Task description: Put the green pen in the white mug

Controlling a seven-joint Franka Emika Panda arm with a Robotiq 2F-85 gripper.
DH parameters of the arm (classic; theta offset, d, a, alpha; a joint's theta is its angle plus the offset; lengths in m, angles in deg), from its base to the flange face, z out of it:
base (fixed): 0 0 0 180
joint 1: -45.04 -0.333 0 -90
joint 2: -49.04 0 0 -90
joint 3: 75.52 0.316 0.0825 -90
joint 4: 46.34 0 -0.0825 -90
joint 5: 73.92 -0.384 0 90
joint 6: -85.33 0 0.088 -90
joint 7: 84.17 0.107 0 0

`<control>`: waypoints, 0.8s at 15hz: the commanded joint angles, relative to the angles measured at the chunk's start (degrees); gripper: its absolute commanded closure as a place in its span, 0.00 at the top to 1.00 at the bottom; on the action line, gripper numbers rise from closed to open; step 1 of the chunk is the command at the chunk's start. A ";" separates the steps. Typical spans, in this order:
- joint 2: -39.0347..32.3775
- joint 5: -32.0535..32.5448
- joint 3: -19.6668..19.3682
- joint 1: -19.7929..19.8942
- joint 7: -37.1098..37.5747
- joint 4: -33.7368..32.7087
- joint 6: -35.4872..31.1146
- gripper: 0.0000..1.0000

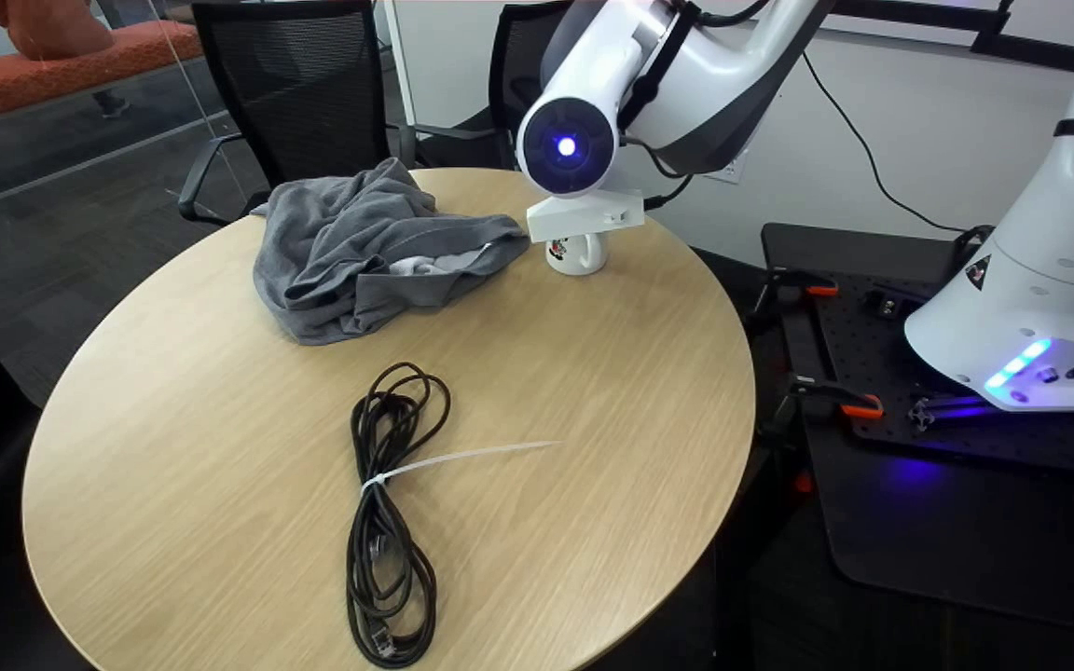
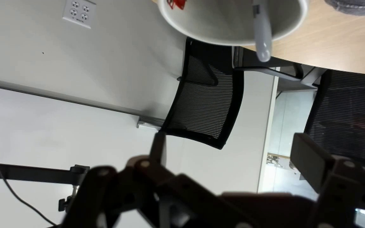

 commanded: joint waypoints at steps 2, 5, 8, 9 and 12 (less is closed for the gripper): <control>2.94 0.87 0.14 -0.55 2.21 2.31 0.13 1.00; 6.20 0.49 0.65 -1.54 2.14 4.11 2.08 1.00; 9.74 0.35 1.45 -2.64 1.81 5.26 4.43 1.00; 10.76 -0.21 1.80 -3.12 1.66 5.29 5.85 1.00; 13.34 -0.22 2.72 -4.21 1.43 5.59 8.44 1.00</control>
